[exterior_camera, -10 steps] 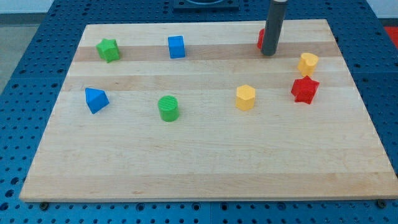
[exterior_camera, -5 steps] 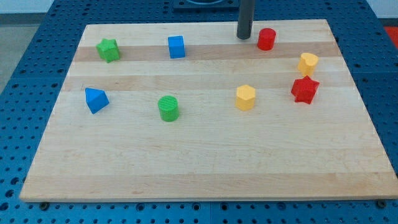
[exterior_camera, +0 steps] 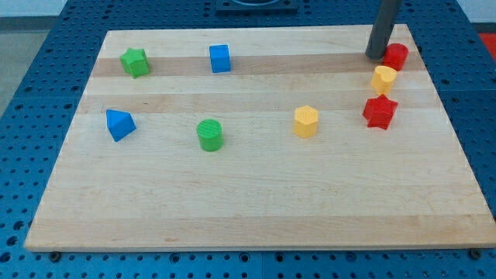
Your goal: Move the red circle above the yellow heart
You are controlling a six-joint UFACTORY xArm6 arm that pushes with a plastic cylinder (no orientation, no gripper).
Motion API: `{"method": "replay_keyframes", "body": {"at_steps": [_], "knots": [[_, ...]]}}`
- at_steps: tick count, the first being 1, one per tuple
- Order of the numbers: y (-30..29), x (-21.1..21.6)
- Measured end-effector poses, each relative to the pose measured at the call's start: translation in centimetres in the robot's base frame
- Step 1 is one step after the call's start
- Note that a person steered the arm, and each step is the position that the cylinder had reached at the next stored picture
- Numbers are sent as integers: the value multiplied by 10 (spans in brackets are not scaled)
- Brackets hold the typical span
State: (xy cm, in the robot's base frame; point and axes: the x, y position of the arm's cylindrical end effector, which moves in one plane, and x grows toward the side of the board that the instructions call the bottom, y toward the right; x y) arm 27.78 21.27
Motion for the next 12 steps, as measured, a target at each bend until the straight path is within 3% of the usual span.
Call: {"method": "replay_keyframes", "body": {"at_steps": [1, 2, 3, 4, 5, 6, 7, 12], "knots": [[0, -8], [0, -54], [12, -65], [68, -69], [87, -69], [87, -65], [87, 0], [65, 8]]}}
